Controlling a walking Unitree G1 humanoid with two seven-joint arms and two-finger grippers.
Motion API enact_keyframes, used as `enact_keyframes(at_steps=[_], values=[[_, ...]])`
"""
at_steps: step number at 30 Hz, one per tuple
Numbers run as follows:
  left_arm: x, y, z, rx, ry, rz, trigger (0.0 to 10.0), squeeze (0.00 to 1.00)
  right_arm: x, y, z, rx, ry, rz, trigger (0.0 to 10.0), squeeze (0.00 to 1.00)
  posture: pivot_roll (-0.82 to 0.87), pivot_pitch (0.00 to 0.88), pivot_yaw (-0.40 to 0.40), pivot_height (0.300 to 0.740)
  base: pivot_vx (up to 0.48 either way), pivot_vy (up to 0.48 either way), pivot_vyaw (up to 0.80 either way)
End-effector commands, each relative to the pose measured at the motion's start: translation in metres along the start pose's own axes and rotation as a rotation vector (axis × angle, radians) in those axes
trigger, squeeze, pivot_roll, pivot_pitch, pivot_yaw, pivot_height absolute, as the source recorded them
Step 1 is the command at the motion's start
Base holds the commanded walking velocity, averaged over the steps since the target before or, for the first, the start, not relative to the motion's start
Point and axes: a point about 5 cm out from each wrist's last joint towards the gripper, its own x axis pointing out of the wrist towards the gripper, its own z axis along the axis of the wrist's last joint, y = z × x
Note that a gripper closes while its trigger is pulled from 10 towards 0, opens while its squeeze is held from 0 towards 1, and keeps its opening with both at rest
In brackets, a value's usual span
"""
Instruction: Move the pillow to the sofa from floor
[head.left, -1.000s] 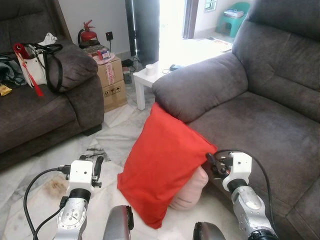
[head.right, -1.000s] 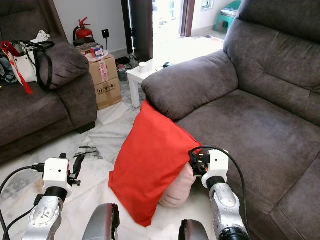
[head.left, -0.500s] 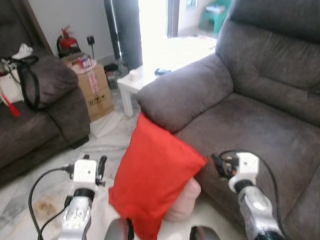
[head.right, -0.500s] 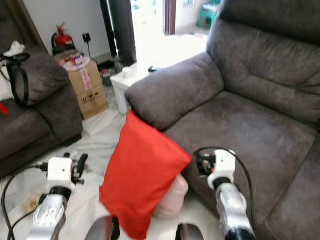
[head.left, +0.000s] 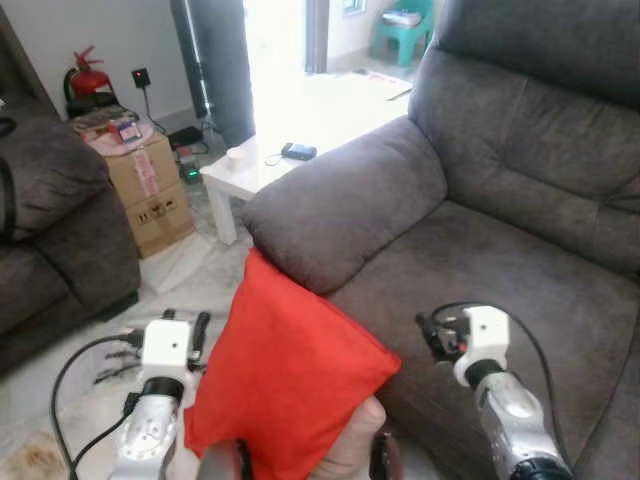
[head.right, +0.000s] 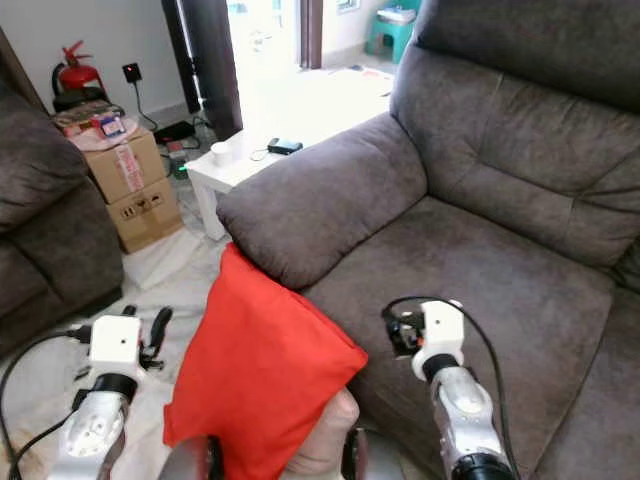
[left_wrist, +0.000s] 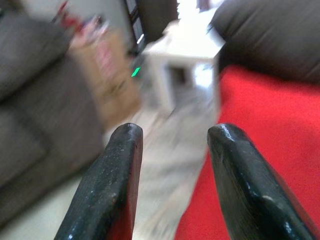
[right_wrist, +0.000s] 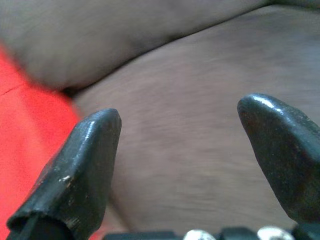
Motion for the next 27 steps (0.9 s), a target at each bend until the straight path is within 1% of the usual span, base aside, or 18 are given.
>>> enact_keyframes(at_steps=[1, 2, 3, 4, 6, 9, 10, 11, 12, 13, 14, 16, 18, 19, 20, 21, 24, 27], values=[[-0.014, 0.007, -0.023, -0.013, 0.094, 0.035, 10.0, 0.0, -0.006, 0.003, -0.013, -0.007, 0.063, 0.065, 10.0, 0.0, 0.05, 0.0, -0.005, 0.579, 0.0, 0.0, 0.0], [-0.014, 0.007, -0.023, -0.013, 0.094, 0.035, 10.0, 0.0, -0.006, 0.003, -0.013, -0.007, 0.063, 0.065, 10.0, 0.0, 0.05, 0.0, -0.005, 0.579, 0.0, 0.0, 0.0], [-0.019, 0.008, -0.03, -0.012, 0.124, 0.04, 10.0, 0.0, -0.008, 0.003, -0.017, -0.002, 0.084, 0.084, 10.0, 0.0, 0.04, 0.0, -0.004, 0.579, 0.0, 0.0, 0.0], [-0.019, 0.008, -0.03, -0.012, 0.124, 0.04, 10.0, 0.0, -0.008, 0.003, -0.017, -0.002, 0.084, 0.084, 10.0, 0.0, 0.04, 0.0, -0.004, 0.579, 0.0, 0.0, 0.0], [-0.028, 0.009, -0.045, -0.02, 0.194, 0.046, 10.0, 0.0, -0.011, -0.002, -0.022, 0.022, 0.11, 0.064, 10.0, 0.0, 0.04, 0.0, -0.002, 0.579, 0.0, 0.0, 0.0], [-0.032, 0.009, -0.05, -0.026, 0.215, 0.049, 10.0, 0.0, -0.012, -0.004, -0.023, 0.047, 0.114, 0.052, 10.0, 0.0, 0.04, 0.0, -0.001, 0.579, 0.0, 0.0, 0.0], [-0.033, 0.009, -0.054, -0.033, 0.232, 0.054, 10.0, 0.0, -0.012, -0.004, -0.024, 0.088, 0.113, 0.06, 10.0, 0.0, 0.04, 0.0, -0.001, 0.579, 0.0, 0.0, 0.0], [-0.033, 0.009, -0.054, -0.033, 0.232, 0.054, 10.0, 0.0, -0.012, -0.004, -0.024, 0.088, 0.113, 0.06, 10.0, 0.0, 0.04, 0.0, -0.001, 0.579, 0.0, 0.0, 0.0], [-0.034, 0.009, -0.057, -0.033, 0.242, 0.053, 10.0, 0.0, -0.012, -0.003, -0.024, 0.112, 0.109, 0.077, 10.0, 0.8, 0.03, 0.0, -0.001, 0.579, 0.0, 0.0, 0.0], [-0.033, 0.008, -0.058, -0.036, 0.246, 0.05, 10.0, 0.0, -0.012, -0.003, -0.024, 0.127, 0.109, 0.082, 10.0, 1.0, 0.04, 0.0, -0.001, 0.579, 0.0, 0.0, 0.0], [-0.033, 0.008, -0.058, -0.036, 0.246, 0.05, 10.0, 0.0, -0.012, -0.003, -0.024, 0.127, 0.109, 0.082, 10.0, 1.0, 0.04, 0.0, -0.001, 0.579, 0.0, 0.0, 0.0], [-0.032, 0.007, -0.058, -0.038, 0.243, 0.045, 10.0, 0.0, -0.011, -0.002, -0.025, 0.175, 0.11, 0.091, 10.0, 1.0, 0.04, 0.0, -0.002, 0.579, 0.0, 0.0, 0.0], [-0.031, 0.007, -0.058, -0.039, 0.242, 0.046, 10.0, 0.0, -0.011, -0.001, -0.025, 0.194, 0.109, 0.098, 10.0, 1.0, 0.04, 0.0, -0.002, 0.579, 0.0, 0.0, 0.0], [-0.03, 0.008, -0.058, -0.042, 0.239, 0.047, 10.0, 0.0, -0.009, 0.001, -0.024, 0.253, 0.103, 0.125, 10.0, 1.0, 0.05, 0.0, -0.003, 0.579, 0.0, 0.0, 0.0], [-0.03, 0.008, -0.058, -0.042, 0.239, 0.047, 10.0, 0.0, -0.009, 0.001, -0.024, 0.253, 0.103, 0.125, 10.0, 1.0, 0.05, 0.0, -0.003, 0.579, 0.0, 0.0, 0.0], [-0.029, 0.01, -0.057, -0.044, 0.237, 0.049, 10.0, 0.0, -0.008, 0.003, -0.023, 0.292, 0.095, 0.15, 10.0, 1.0, 0.05, 0.0, -0.003, 0.579, 0.0, 0.0, 0.0], [-0.026, 0.012, -0.057, -0.046, 0.234, 0.047, 10.0, 0.0, -0.005, 0.006, -0.021, 0.324, 0.091, 0.176, 10.0, 1.0, 0.05, 0.0, -0.001, 0.579, 0.0, 0.0, 0.0], [-0.026, 0.012, -0.057, -0.046, 0.234, 0.047, 10.0, 0.0, -0.005, 0.006, -0.021, 0.324, 0.091, 0.176, 10.0, 1.0, 0.05, 0.0, -0.001, 0.579, 0.0, 0.0, 0.0]])
